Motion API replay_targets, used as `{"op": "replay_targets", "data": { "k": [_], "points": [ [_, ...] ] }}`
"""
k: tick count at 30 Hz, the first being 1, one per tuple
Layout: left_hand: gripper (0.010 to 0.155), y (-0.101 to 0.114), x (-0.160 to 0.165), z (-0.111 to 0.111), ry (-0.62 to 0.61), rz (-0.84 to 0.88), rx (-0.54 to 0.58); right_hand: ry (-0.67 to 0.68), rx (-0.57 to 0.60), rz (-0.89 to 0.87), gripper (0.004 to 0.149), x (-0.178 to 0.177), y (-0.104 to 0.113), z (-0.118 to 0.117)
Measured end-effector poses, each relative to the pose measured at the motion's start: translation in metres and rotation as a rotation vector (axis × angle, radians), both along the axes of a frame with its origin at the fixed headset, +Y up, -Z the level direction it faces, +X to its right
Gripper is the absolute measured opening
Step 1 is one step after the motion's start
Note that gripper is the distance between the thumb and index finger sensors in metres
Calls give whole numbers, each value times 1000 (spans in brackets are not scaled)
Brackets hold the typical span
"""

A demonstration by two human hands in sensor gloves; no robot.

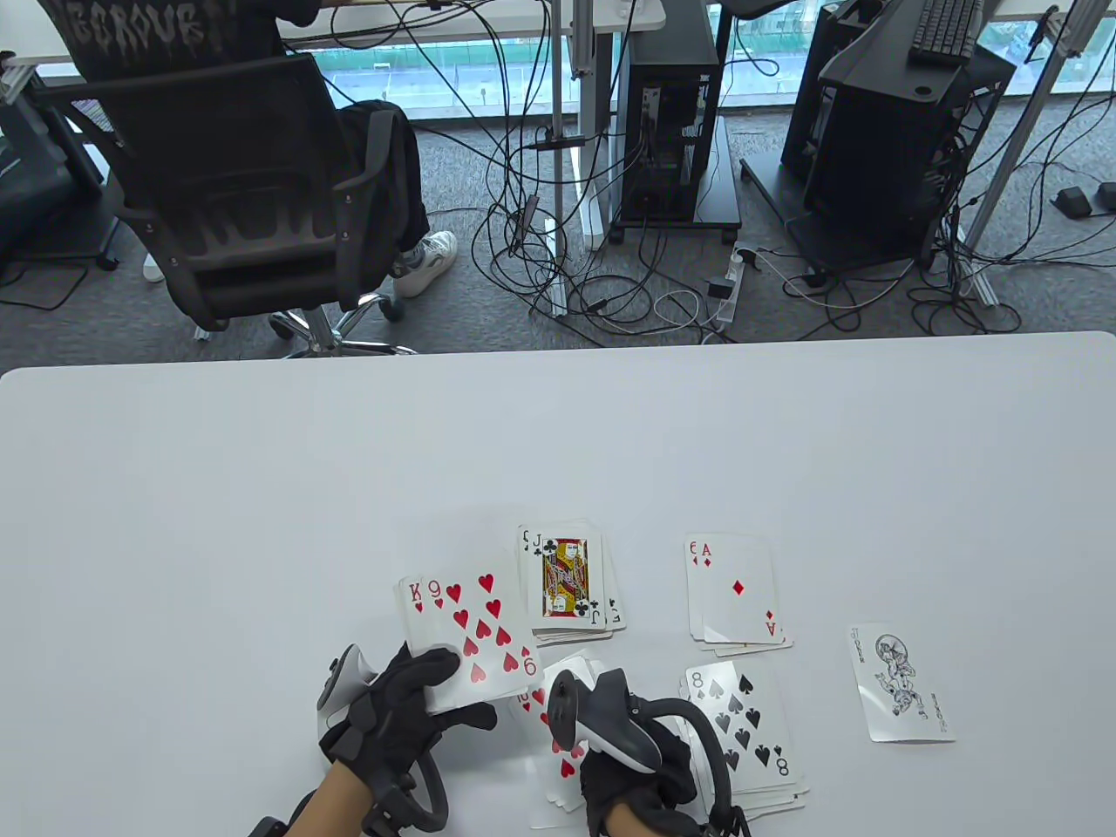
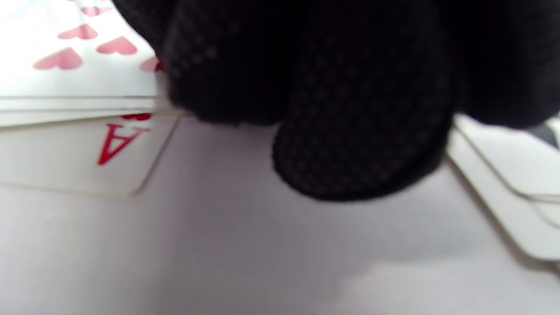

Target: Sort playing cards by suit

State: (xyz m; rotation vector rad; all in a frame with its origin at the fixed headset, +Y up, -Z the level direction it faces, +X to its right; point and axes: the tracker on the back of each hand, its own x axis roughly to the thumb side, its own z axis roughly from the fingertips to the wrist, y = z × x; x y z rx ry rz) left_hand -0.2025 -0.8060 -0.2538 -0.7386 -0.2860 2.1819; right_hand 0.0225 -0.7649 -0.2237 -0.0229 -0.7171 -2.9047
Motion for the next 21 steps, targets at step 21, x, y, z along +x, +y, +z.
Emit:
{"op": "replay_targets", "data": {
  "k": [21],
  "points": [
    [50, 3, 16, 6, -106, -28, 41, 108, 721, -833, 59, 23, 49, 16]
  ]
}}
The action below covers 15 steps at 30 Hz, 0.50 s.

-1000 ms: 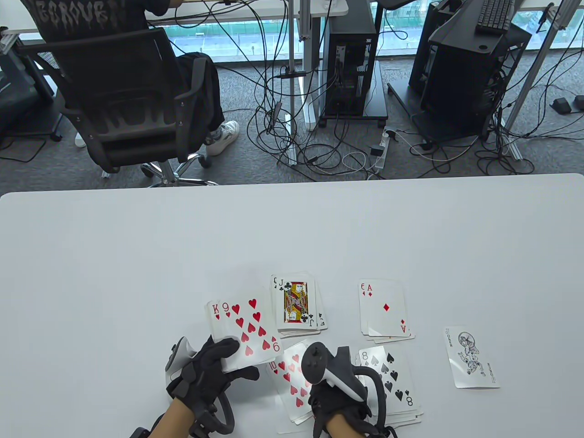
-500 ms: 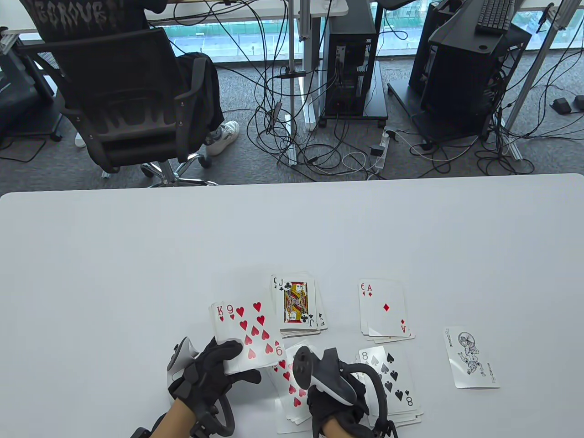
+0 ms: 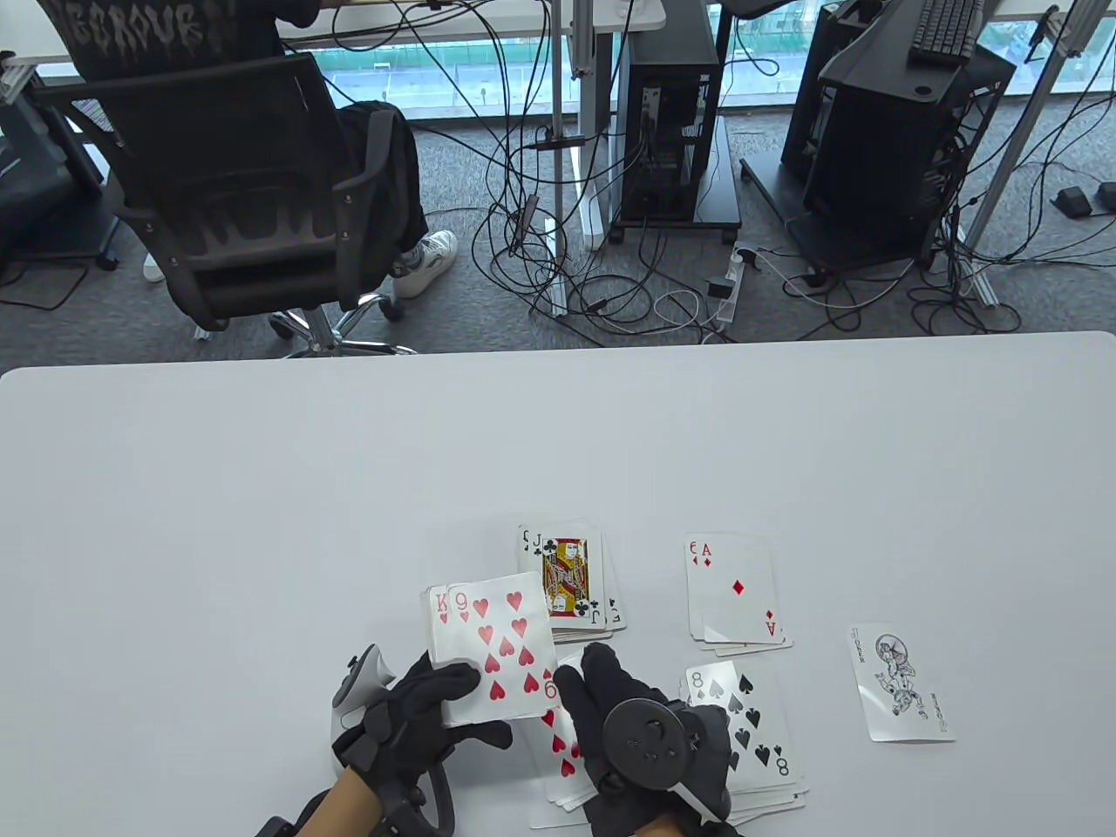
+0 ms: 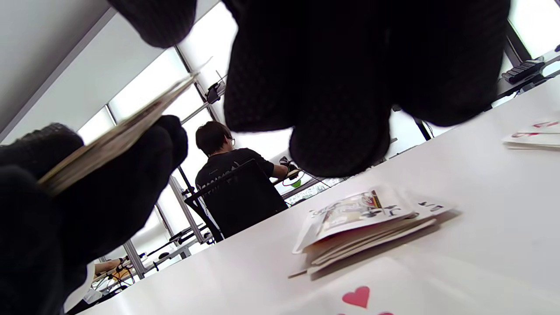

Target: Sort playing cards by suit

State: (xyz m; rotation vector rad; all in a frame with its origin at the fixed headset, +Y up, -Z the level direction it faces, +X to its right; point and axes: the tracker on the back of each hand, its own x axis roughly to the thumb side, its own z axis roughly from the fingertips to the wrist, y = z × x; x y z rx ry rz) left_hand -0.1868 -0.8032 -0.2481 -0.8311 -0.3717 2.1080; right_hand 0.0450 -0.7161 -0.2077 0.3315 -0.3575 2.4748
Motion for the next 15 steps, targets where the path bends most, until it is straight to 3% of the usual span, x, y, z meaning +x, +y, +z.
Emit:
{"op": "replay_targets", "data": {
  "k": [3, 6, 9, 12, 15],
  "points": [
    [50, 2, 4, 2, -24, 3, 11, 50, -29, 11, 75, -7, -5, 0],
    [50, 3, 7, 3, -37, 3, 21, 55, -28, 37, 78, -10, -7, 0],
    [50, 2, 7, 2, -41, -4, 25, 40, 31, -55, 61, -8, -6, 1],
    [50, 3, 7, 3, -44, -6, 24, 50, 13, -127, 46, -6, -6, 0],
    [50, 3, 7, 2, -43, -3, 24, 4, 49, -114, 40, -2, -4, 1]
  ]
}}
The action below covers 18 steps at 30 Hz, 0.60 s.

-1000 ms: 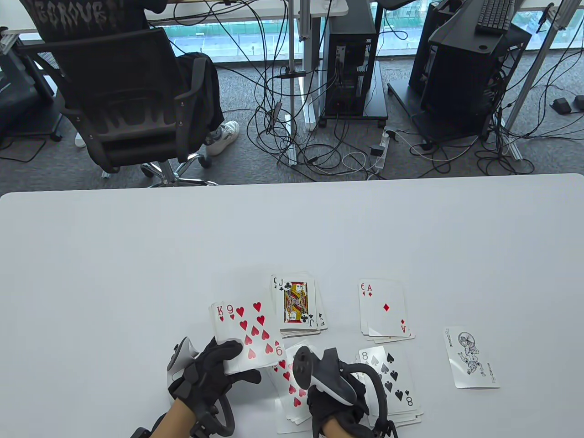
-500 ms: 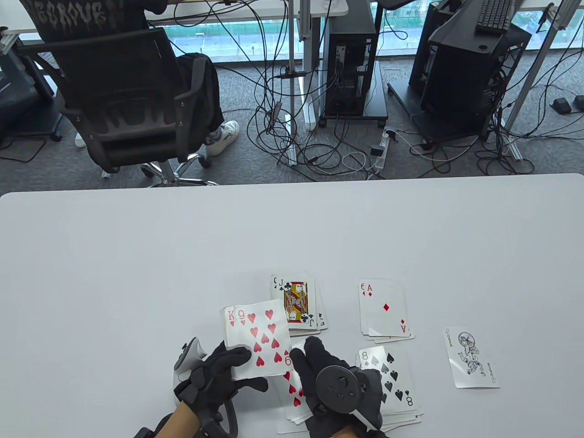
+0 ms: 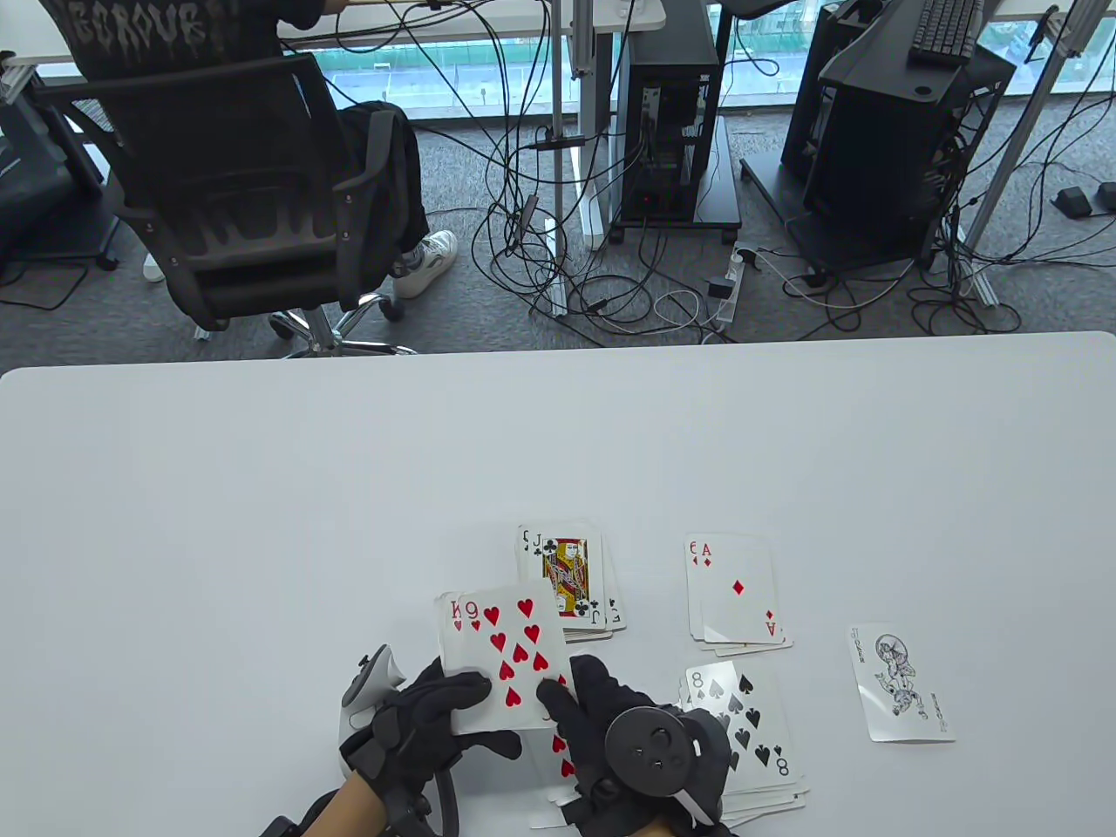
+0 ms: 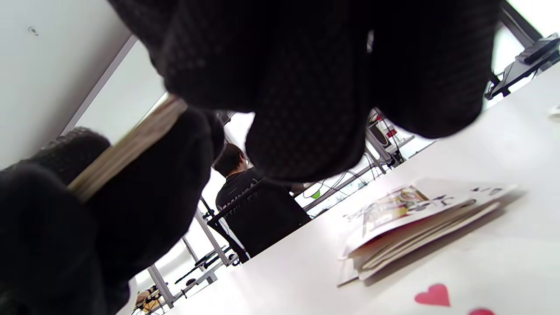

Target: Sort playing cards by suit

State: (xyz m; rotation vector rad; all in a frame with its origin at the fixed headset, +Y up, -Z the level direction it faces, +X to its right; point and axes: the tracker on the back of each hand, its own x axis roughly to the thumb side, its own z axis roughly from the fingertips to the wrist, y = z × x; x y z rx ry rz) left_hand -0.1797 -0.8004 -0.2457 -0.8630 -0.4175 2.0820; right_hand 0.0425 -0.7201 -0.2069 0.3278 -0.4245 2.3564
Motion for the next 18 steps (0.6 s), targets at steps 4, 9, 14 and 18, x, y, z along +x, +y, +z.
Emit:
{"op": "replay_targets", "data": {
  "k": [4, 9, 14, 18],
  "points": [
    [50, 1, -3, -1, 16, 8, -2, -64, 12, -36, 38, 12, 2, -2],
    [50, 1, -5, -2, 36, 24, -15, -116, -21, -140, 38, 27, 3, -6],
    [50, 0, -11, -4, 78, 33, -26, -141, -32, -218, 38, 41, 4, -8],
    [50, 1, -17, -7, 114, 52, -29, -148, -74, -253, 38, 49, 4, -11]
  ]
}}
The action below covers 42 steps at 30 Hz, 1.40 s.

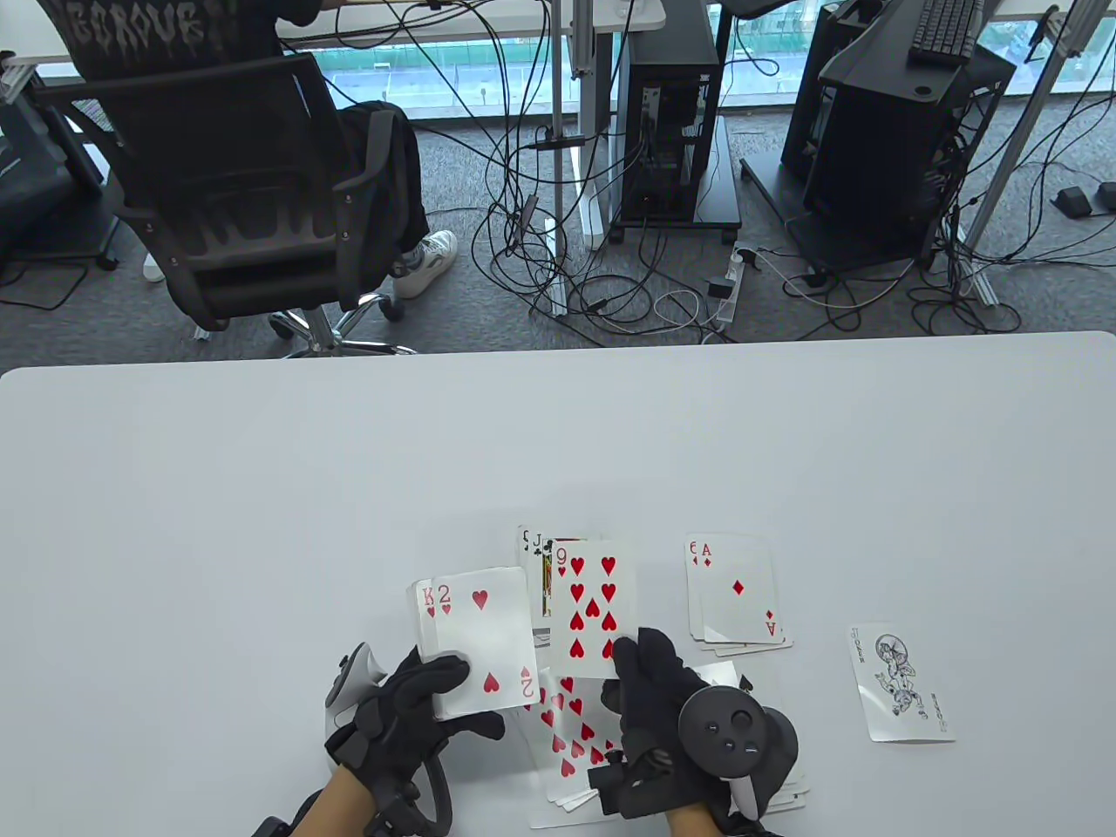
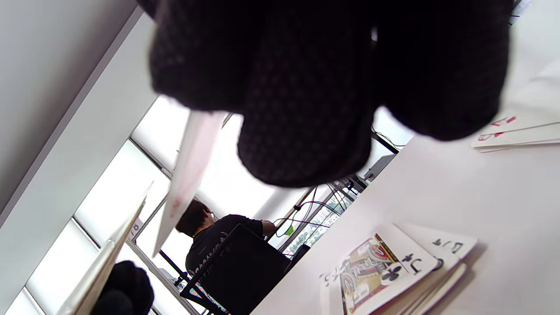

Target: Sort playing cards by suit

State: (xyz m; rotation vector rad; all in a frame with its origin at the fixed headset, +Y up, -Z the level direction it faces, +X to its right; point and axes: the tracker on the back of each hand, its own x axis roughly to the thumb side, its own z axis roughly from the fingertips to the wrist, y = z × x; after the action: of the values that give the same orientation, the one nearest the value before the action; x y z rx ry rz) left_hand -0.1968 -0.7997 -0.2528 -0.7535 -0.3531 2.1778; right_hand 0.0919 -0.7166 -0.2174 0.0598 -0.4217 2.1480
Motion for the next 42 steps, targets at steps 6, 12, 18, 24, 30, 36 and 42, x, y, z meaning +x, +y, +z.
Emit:
{"op": "replay_targets", "data": {
  "k": [6, 12, 18, 24, 30, 36, 42],
  "points": [
    [50, 1, -9, -4, 54, 20, -5, 171, -239, 89, 38, -12, -13, -8],
    [50, 1, -13, -4, 75, 13, -10, 304, -614, 333, 39, -31, -38, -10],
    [50, -1, -11, -4, 68, 8, -19, 258, -725, 766, 42, -52, -51, -10],
    [50, -2, -11, -3, 64, 1, -30, 223, -736, 1059, 47, -73, -52, -8],
    [50, -3, -8, -2, 45, -7, -32, 208, -731, 1097, 47, -75, -51, -6],
    [50, -4, -6, -1, 26, -17, -32, 184, -548, 809, 49, -57, -27, -5],
    [50, -4, 2, 2, -20, -26, -24, 199, -160, 452, 52, -42, -3, 2]
  ]
}}
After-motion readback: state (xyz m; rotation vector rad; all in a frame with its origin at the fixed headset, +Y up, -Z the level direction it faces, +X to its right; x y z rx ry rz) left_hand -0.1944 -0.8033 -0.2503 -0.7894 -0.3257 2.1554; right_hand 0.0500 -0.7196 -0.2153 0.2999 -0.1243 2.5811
